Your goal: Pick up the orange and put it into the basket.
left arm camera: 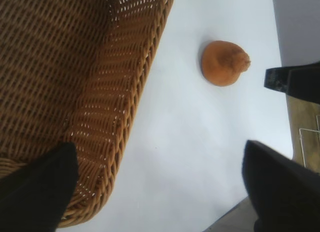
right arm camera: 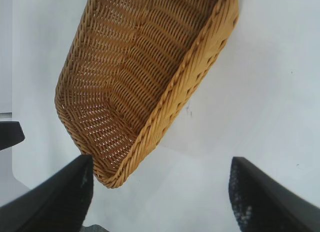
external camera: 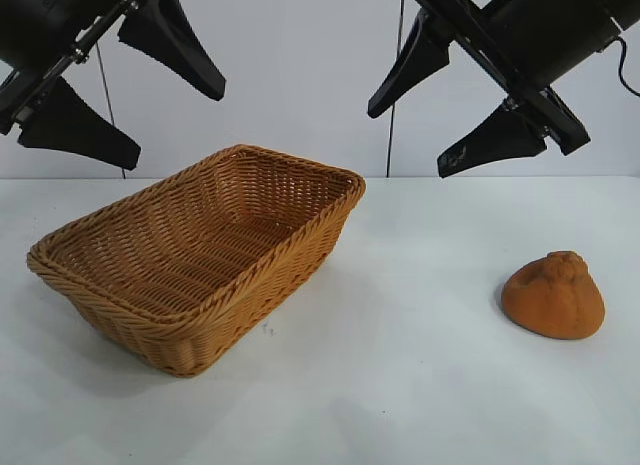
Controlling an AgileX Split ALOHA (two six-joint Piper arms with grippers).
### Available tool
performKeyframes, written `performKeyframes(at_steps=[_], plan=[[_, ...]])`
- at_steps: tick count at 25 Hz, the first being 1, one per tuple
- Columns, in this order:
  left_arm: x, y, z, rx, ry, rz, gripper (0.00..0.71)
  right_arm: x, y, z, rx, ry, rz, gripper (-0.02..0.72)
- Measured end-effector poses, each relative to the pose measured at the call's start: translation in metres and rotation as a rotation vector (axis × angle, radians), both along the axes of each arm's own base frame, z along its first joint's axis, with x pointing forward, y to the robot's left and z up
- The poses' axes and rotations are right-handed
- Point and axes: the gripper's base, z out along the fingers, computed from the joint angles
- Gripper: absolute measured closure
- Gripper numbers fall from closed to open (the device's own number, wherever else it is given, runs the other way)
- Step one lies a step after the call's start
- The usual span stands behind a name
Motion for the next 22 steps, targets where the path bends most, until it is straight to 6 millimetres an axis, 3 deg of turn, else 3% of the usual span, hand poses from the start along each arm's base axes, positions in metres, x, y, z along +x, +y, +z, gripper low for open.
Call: performKeyframes(at_steps=[11,17,22], plan=[[-0.002,0.003,0.003,0.007,0.001,0.012,0.077,0.0,0.0,0.0,0.0,0.0,0.0,0.186],[-0.02,0.026,0.021,0.116,0.073,0.14,0.077,0.0,0.0,0.0,0.0,0.0,0.0,0.186],[-0.031,0.026,0.019,0.152,0.242,0.339,0.077,0.0,0.0,0.0,0.0,0.001,-0.001,0.186]])
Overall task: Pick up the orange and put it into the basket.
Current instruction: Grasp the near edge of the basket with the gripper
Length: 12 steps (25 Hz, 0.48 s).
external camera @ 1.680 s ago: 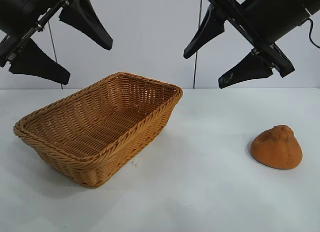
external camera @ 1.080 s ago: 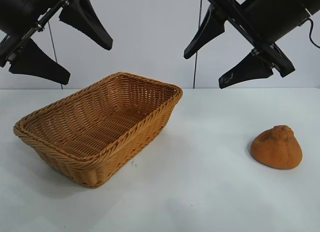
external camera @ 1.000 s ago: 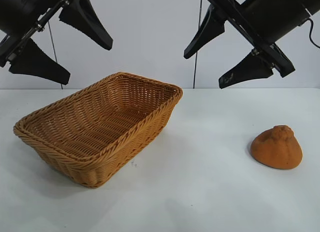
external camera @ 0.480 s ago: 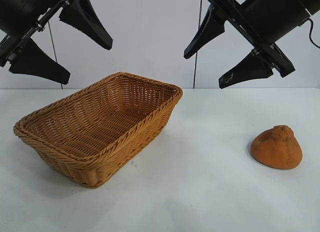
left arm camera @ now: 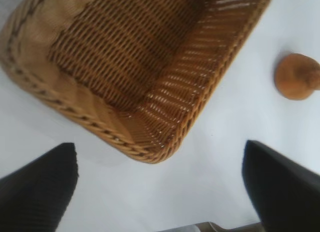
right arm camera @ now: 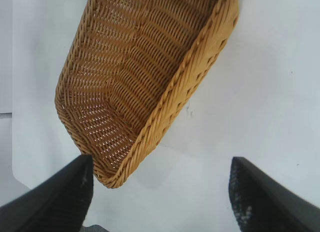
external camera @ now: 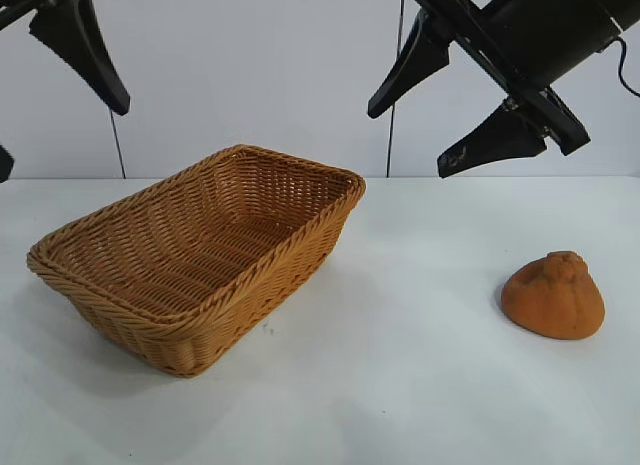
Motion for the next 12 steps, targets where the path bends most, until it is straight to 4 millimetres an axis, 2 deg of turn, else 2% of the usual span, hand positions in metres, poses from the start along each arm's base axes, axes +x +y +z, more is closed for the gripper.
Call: performKeyframes(at_steps=[6,12], plan=[[0.002,0.003,-0.012,-0.047,0.056,0.312,0.077,0.0,0.0,0.0,0.0,0.0,0.0,0.186],[-0.004,0.008,-0.034,-0.064,0.094,0.432,0.077,0.0,0.0,0.0,0.0,0.0,0.0,0.186]])
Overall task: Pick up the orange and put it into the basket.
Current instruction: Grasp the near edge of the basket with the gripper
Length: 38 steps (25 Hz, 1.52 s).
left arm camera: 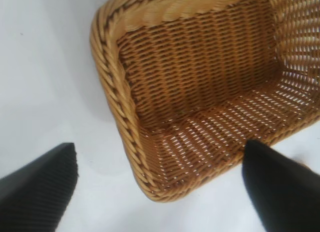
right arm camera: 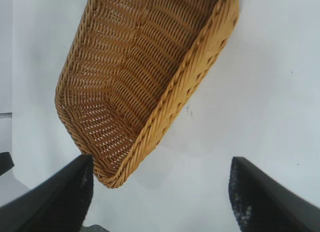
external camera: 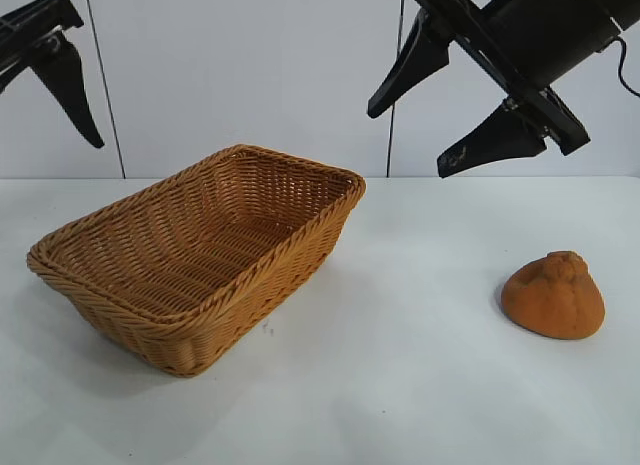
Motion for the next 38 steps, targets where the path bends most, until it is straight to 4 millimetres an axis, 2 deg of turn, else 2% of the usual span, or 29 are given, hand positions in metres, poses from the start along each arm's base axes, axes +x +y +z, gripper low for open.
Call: performKeyframes(at_steps=[6,13,20,26,29,35,38], plan=[[0.003,-0.001,-0.009,-0.005,0.003,0.016,0.081,0.0,0.0,0.0,0.0,0.001,-0.001,0.186],[0.019,-0.006,-0.05,0.016,0.104,0.026,0.091,0.0,0.0,0.0,-0.001,0.0,0.0,0.186],[0.037,-0.009,-0.099,0.041,0.169,0.053,0.091,0.0,0.0,0.0,-0.002,0.0,0.0,0.186],[0.04,-0.009,-0.121,0.056,0.207,0.06,0.097,0.0,0.0,0.0,-0.002,0.0,0.0,0.186],[0.041,-0.009,-0.121,0.056,0.202,0.062,0.184,0.0,0.0,0.0,-0.002,0.0,0.0,0.186],[0.042,-0.01,-0.121,0.05,0.193,0.07,0.599,0.0,0.0,0.0,-0.002,0.0,0.0,0.186],[0.043,-0.01,-0.12,0.044,0.189,0.076,0.623,0.0,0.0,0.0,-0.002,0.0,0.0,0.186]])
